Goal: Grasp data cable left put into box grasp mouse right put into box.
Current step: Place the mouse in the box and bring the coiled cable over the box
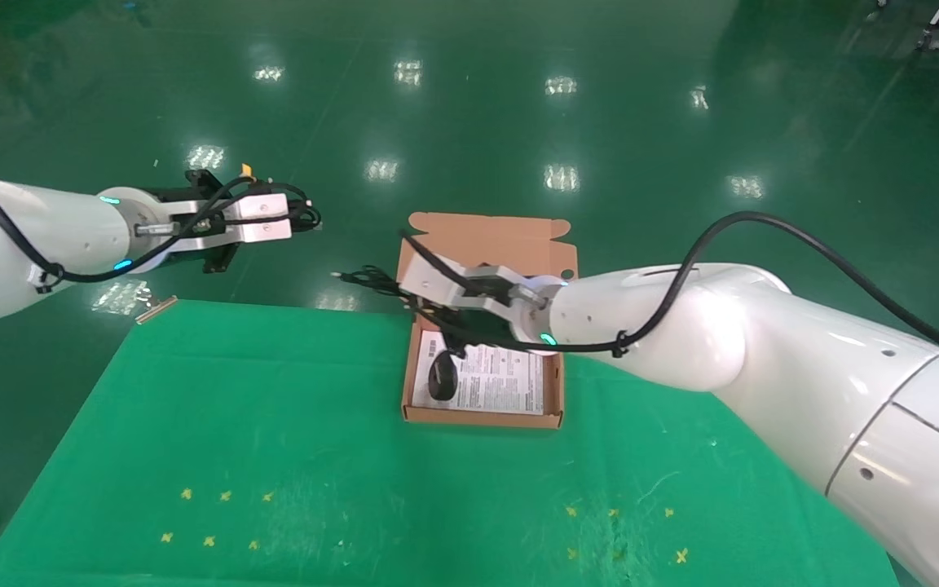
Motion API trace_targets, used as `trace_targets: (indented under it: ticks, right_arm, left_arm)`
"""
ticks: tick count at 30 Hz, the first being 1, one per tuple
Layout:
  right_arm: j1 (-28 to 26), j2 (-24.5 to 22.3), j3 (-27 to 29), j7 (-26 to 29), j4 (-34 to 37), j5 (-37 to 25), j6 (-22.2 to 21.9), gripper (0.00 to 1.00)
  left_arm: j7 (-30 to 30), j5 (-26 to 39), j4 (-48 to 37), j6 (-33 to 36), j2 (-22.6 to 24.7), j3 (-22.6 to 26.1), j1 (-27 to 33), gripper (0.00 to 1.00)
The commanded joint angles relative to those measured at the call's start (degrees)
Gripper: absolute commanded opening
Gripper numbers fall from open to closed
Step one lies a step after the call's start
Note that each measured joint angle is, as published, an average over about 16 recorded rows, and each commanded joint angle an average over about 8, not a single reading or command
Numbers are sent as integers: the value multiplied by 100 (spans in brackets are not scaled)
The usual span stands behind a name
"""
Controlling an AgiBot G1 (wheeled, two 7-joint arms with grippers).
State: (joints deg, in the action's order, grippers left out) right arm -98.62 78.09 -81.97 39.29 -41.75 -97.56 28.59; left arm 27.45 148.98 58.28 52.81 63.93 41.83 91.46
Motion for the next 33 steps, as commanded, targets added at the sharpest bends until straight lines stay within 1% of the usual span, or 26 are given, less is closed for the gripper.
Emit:
trace_targets:
  ticks: [1, 11, 17, 18, 19, 25, 26, 27, 33]
  right_arm:
    - [20, -4, -63, 117, 66, -26, -23, 0]
    - [30, -2, -411, 817, 433, -432, 151, 0]
    - [100, 17, -540, 1082, 483, -594, 150, 0]
    - [110, 20, -553, 1107, 484, -606, 144, 2]
    - [118, 23, -565, 1128, 484, -614, 143, 8]
    - [136, 33, -610, 1180, 484, -616, 165, 83]
    - [135, 34, -615, 1181, 484, -614, 170, 93]
    - [136, 35, -619, 1180, 483, -613, 172, 100]
    - [133, -12, -621, 1172, 429, -601, 168, 100]
  left_arm:
    - [2, 2, 3, 2, 0, 0, -1, 0]
    - [5, 4, 7, 3, -1, 0, -2, 0]
    - [6, 4, 7, 4, -1, 0, -2, 0]
    - [6, 4, 8, 4, -1, 0, -2, 0]
    - [6, 4, 8, 4, -1, 0, -2, 0]
    - [6, 6, 7, 4, -2, -1, -3, 0]
    - [6, 6, 7, 4, -2, -1, -4, 0]
    - [6, 6, 7, 4, -2, -1, -4, 0]
    - [6, 5, 7, 5, -2, -1, -5, 0]
